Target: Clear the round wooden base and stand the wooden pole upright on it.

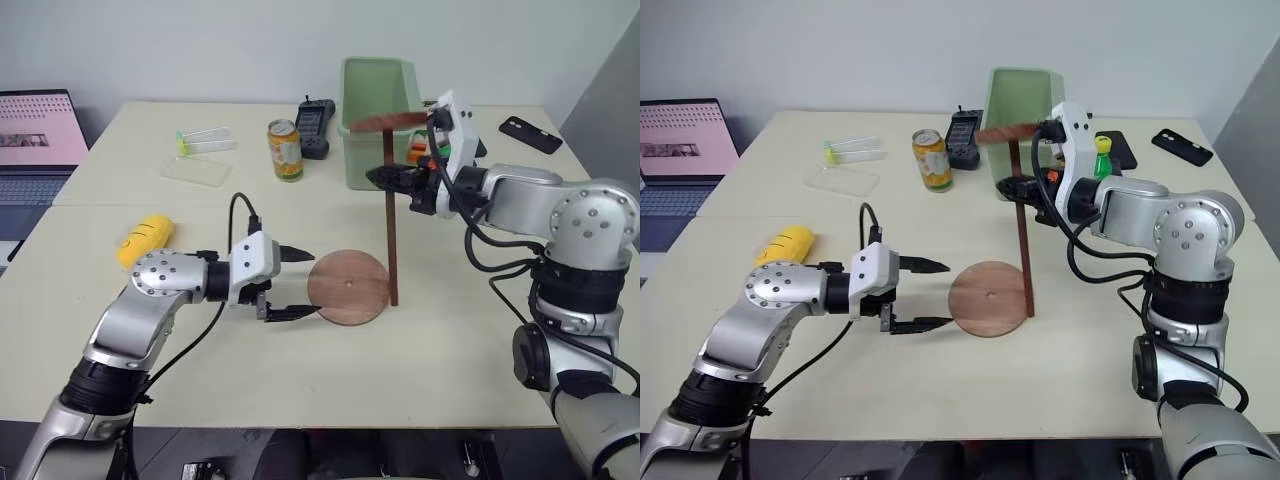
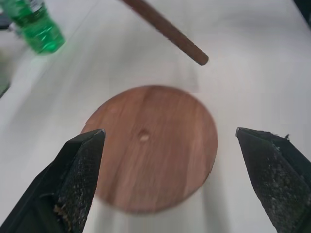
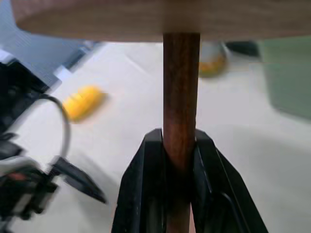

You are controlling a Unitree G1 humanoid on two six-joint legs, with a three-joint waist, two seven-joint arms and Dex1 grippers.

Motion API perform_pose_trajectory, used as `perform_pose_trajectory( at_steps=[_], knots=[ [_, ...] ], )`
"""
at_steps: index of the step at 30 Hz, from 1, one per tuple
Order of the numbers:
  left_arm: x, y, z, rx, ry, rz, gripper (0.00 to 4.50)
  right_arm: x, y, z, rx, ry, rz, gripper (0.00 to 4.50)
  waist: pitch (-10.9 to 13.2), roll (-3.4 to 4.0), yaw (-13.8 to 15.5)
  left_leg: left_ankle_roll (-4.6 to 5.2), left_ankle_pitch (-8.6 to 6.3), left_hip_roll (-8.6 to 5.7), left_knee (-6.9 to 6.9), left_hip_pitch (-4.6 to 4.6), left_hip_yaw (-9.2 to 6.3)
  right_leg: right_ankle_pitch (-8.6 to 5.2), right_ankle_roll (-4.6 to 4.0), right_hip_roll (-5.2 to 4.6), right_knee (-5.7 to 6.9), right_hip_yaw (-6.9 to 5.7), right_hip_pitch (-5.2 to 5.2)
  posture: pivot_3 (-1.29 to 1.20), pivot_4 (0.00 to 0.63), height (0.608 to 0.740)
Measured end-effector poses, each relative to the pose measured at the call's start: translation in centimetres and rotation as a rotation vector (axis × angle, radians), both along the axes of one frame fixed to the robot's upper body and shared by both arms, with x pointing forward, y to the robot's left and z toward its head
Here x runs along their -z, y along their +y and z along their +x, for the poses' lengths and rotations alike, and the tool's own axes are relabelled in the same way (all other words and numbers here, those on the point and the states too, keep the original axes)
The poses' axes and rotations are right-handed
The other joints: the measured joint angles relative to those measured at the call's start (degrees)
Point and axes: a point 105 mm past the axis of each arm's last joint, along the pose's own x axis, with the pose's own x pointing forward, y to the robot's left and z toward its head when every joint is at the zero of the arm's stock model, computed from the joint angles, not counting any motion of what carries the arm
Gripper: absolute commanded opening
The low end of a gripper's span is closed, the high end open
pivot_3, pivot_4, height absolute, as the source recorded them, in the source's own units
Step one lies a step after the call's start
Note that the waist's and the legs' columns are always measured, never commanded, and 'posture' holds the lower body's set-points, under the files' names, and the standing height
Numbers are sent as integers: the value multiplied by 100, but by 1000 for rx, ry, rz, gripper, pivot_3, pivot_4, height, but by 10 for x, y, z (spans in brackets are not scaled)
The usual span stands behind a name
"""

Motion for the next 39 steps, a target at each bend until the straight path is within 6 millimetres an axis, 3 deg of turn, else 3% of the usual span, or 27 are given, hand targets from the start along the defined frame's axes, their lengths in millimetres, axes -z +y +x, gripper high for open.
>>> perform_pose_trajectory(
  at_steps=[6,10,23,39],
  knots=[
    [0,14,0,-57,15,18,4500,-3,13,-21,-17,-364,21,250,0,0,-19,-1,1,-8,5,3,10,0,0,1,9,9,-2,0,150,740],
    [-1,14,1,-61,4,18,4500,1,23,-27,-11,-474,82,250,0,0,-41,-4,2,1,5,6,7,0,0,1,15,7,-3,0,150,740],
    [6,4,-4,-9,28,44,4500,27,42,-41,-70,-496,125,250,0,0,-40,-6,3,-1,6,11,7,0,0,1,21,9,-3,0,150,740],
    [4,-2,-3,11,22,37,4500,42,43,-40,-83,-494,78,250,0,0,-37,-6,3,-3,7,11,7,0,0,2,23,9,-3,0,150,740]
  ],
)
